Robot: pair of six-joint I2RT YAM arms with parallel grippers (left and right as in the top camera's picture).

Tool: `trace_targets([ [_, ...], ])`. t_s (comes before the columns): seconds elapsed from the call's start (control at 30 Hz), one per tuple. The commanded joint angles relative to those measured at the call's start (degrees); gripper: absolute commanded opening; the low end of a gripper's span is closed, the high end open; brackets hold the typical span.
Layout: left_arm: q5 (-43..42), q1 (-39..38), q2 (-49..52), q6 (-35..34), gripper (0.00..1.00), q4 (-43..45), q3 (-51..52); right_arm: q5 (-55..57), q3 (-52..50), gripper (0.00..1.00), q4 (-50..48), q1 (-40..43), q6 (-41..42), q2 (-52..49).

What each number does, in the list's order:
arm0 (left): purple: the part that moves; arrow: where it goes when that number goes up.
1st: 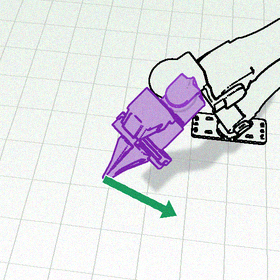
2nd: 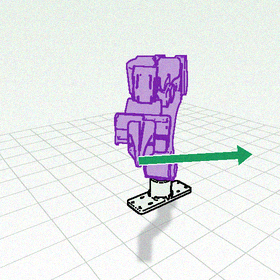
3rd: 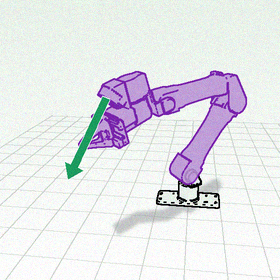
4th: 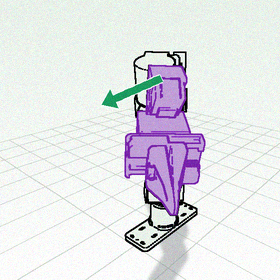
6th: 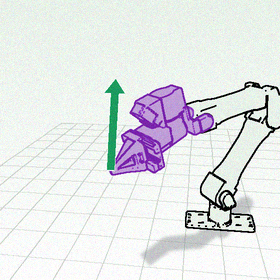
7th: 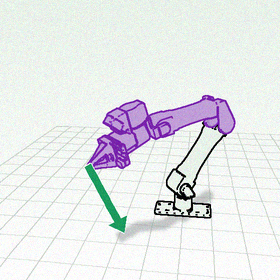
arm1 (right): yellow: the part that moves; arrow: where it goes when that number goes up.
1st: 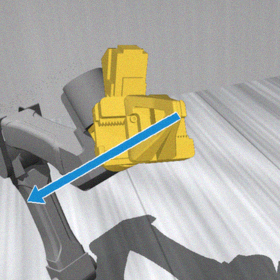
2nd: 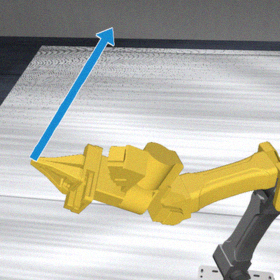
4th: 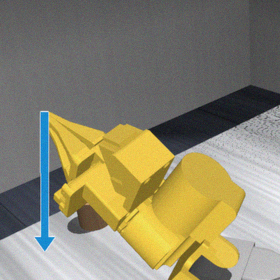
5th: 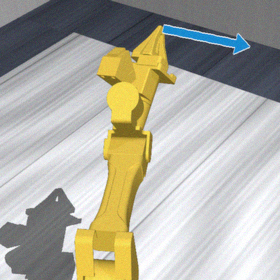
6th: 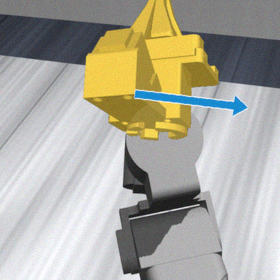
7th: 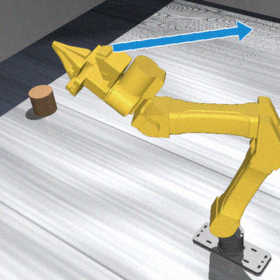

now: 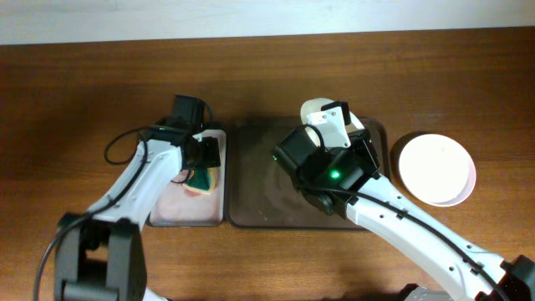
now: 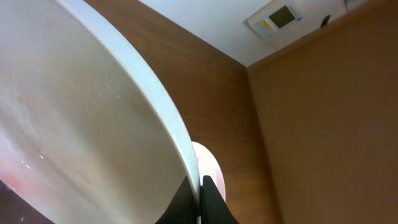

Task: Clean dirty plates on tray and stack at the side

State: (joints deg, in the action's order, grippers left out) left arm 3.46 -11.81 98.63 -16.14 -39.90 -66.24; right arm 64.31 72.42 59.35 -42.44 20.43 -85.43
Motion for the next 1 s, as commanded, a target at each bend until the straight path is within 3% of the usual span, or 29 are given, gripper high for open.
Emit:
trace_targets([
  [0.0,0.42,0.74,-6.54,0.17,0.72,-0.31,-1.38,-3.06,0.68,0.04,-0.13,2.01,6.82,0.85],
  [0.13,0.42,3.52,-8.57,0.15,0.73,-3.78,-1.38,-22.71,0.66,0.04,-0.2,13.64,12.33,0.85],
  [0.33,0.35,10.43,-8.57,-0.96,0.79,-8.07,-1.38,-56.96,0.63,0.04,0.5,46.47,12.61,0.83],
  [0.4,0.33,11.56,-8.57,-0.94,0.82,-8.41,-1.38,-63.28,0.39,0.04,1.11,56.61,10.27,0.74],
  [0.53,0.33,11.61,-8.55,-0.96,0.86,-8.39,-1.36,-64.11,-1.42,0.04,1.33,70.03,7.67,0.33],
  [0.67,0.17,11.61,-8.55,-0.96,0.87,-8.44,-1.36,-64.11,-1.77,0.04,1.33,75.87,7.45,-2.32],
  [0.8,0.2,11.61,-8.55,-0.94,0.87,-8.41,-1.36,-63.21,-1.77,0.05,1.25,76.3,7.43,-5.64],
  [0.87,0.2,11.63,-8.55,-0.94,0.88,-8.41,-1.36,-63.25,-1.77,0.26,1.07,76.28,7.43,-6.71],
  [0.9,0.2,11.63,-8.55,-0.94,0.88,-8.44,-1.36,-63.34,-1.77,0.31,0.98,76.22,7.43,-7.13],
  [0.97,0.17,11.61,-8.55,-0.94,0.88,-8.37,-1.31,-68.59,-1.77,0.31,0.79,76.15,4.52,-7.58],
])
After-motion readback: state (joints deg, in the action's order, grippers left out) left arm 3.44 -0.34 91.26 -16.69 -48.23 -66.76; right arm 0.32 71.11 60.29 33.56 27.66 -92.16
